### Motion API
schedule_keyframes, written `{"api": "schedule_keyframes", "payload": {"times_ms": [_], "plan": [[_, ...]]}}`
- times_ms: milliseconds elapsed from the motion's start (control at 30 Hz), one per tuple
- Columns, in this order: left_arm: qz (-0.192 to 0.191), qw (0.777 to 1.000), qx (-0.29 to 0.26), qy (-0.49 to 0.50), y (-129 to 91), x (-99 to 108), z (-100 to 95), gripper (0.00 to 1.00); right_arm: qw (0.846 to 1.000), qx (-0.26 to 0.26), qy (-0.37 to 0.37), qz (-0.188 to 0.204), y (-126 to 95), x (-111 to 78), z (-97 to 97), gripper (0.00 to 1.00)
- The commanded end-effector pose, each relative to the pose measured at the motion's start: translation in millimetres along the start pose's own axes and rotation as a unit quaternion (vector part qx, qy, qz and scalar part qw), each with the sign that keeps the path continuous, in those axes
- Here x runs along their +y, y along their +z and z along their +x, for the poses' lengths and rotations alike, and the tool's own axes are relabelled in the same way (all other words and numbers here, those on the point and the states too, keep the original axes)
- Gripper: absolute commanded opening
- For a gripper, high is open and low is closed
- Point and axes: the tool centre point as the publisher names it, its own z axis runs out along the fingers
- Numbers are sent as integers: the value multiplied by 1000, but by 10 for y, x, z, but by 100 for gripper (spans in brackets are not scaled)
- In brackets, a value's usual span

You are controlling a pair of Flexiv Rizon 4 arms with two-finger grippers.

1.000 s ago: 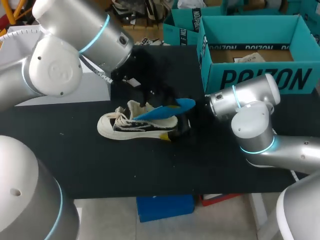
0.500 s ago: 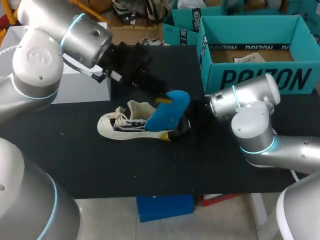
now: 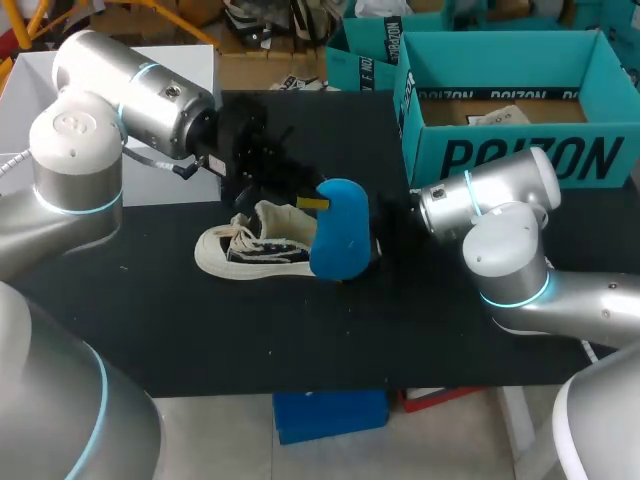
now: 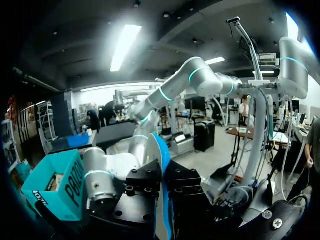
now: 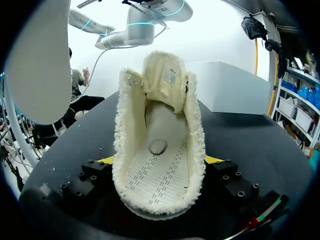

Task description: Take the shoe out of the shoebox, open the shoe tongue, remove and reinsert the insole, then place the shoe into the shoebox

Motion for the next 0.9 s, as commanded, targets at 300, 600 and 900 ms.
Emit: {"api": "schedule_keyframes", "payload": {"times_ms": [300, 600, 900], "plan": [[21, 999, -9, -28, -94, 6, -19, 0, 1000, 0, 1, 1, -1, -62, -16, 0], [110, 987, -19, -115, -346, -286, -136, 0, 1000, 0, 1, 1, -1, -62, -16, 0], [116, 983, -23, -143, -413, -561, -140, 0, 1000, 0, 1, 1, -1, -62, -16, 0]]}}
